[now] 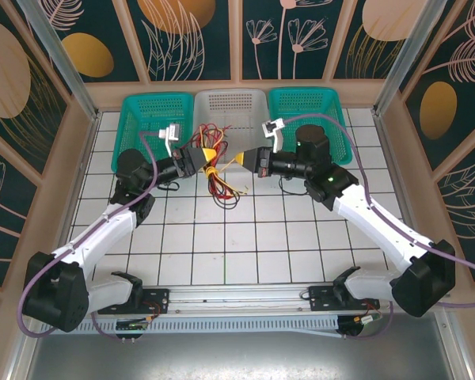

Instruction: Untangle the cables

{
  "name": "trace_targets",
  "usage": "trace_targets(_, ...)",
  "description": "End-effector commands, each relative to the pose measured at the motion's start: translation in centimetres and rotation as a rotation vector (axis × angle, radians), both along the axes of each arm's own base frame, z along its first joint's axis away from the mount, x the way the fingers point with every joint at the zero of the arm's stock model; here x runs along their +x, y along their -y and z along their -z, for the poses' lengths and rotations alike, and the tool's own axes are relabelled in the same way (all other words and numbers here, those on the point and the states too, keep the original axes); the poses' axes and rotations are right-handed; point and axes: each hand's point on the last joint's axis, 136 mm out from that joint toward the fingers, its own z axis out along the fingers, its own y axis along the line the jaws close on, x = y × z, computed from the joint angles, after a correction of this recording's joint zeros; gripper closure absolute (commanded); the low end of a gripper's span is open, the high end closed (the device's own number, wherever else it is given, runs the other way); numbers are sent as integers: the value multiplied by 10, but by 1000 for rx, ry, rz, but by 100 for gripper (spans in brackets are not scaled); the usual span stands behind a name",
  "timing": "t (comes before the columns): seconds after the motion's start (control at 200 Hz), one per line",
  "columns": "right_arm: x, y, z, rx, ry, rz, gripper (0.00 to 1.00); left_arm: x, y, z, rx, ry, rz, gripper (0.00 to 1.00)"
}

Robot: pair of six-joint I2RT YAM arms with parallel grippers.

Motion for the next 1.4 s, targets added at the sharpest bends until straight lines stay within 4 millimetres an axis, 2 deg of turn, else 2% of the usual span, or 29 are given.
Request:
trace_targets(0.0,12,-1,-17,136,47,-7,100,-22,-6,-67,-142,147,50,100)
trace_targets(0.17,13,-7,-8,267,18,-21,100,-25,-19,-113,-261,220,-4,100)
trace_targets(0.27,9,-9,-6,318,16,-22,100,-21,-27,-131,-345,232,-38,100)
trace_targets(0.355,5,-7,-8,373,22,-3,100,-7,-38,-140,-410,227,-136,100)
trace_targets(0.46,-8,-10,-9,444,21,30,100,15,-68,-144,-476,243,-382,100)
trace_targets(0.541,-17,-20,2,452,-3,57,100,43,-91,-132,-418,212,-623,100)
trace_targets(0.601,-26,-31,11,448,-23,45,100,55,-102,-123,-393,199,-719,100)
trace_targets(0.761,-42,-51,34,448,-102,-7,100,63,-110,-111,-539,129,-714,100)
trace_targets(0.851,-46,-58,38,457,-126,-17,100,65,-126,-99,-603,87,-780,100)
trace_targets(1.001,-60,-75,39,388,-120,-39,100,72,-144,-78,-548,44,-923,100)
trace_targets(1.101,-75,-84,29,307,-62,-45,100,78,-147,-61,-444,22,-993,100)
trace_targets(1.206,-87,-87,8,247,5,-51,100,83,-147,-45,-326,4,-1037,100)
trace_targets(1.396,-89,-72,-54,230,121,-18,100,80,-133,-30,-198,23,-982,100)
